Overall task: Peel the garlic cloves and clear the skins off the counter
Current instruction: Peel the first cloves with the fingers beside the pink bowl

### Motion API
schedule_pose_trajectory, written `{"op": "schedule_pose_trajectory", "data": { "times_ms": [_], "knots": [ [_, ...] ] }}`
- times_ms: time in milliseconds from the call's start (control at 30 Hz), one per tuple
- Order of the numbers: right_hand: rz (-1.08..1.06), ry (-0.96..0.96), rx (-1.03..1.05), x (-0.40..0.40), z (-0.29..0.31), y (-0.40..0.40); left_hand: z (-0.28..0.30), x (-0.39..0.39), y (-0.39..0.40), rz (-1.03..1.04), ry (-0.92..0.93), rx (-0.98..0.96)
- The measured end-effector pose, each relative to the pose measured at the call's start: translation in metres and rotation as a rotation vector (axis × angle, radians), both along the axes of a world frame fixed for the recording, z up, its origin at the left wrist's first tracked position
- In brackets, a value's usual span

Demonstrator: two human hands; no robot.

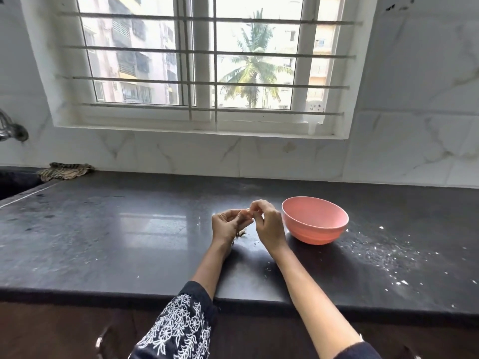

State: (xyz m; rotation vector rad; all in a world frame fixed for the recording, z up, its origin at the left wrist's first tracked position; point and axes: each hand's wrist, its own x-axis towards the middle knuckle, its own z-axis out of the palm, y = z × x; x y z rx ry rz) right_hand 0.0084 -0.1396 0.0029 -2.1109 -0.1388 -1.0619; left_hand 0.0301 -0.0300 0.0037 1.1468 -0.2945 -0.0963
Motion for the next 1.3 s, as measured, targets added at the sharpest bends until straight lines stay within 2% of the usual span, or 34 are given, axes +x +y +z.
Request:
{"op": "schedule_pose_trajectory", "data": {
  "times_ms": [233, 467, 600, 800, 967, 1100, 1300],
  "knots": [
    [0.019, 0.01, -0.017, -0.002, 0.0, 0.002, 0.006, -0.001, 0.002, -0.009, 0.046, -0.038],
    [0.002, 0.019, -0.037, -0.005, -0.001, 0.003, 0.008, 0.003, 0.003, 0.147, 0.072, -0.156],
    [-0.059, -0.02, 0.034, -0.006, 0.002, 0.002, 0.007, 0.009, 0.007, 0.214, 0.109, -0.241],
    [-0.093, 0.178, -0.102, -0.009, 0.0, 0.005, 0.008, 0.003, 0.002, 0.131, 0.049, -0.184],
    [-0.074, 0.087, -0.012, -0.014, 0.006, 0.007, 0.008, 0.001, 0.004, 0.111, 0.026, -0.148],
    [0.007, 0.12, -0.04, -0.013, 0.005, 0.008, 0.007, -0.002, 0.003, 0.068, -0.006, -0.105],
    [-0.041, 0.126, 0.004, -0.015, 0.004, 0.006, 0.004, 0.001, 0.002, 0.094, -0.014, -0.042]
  ]
}}
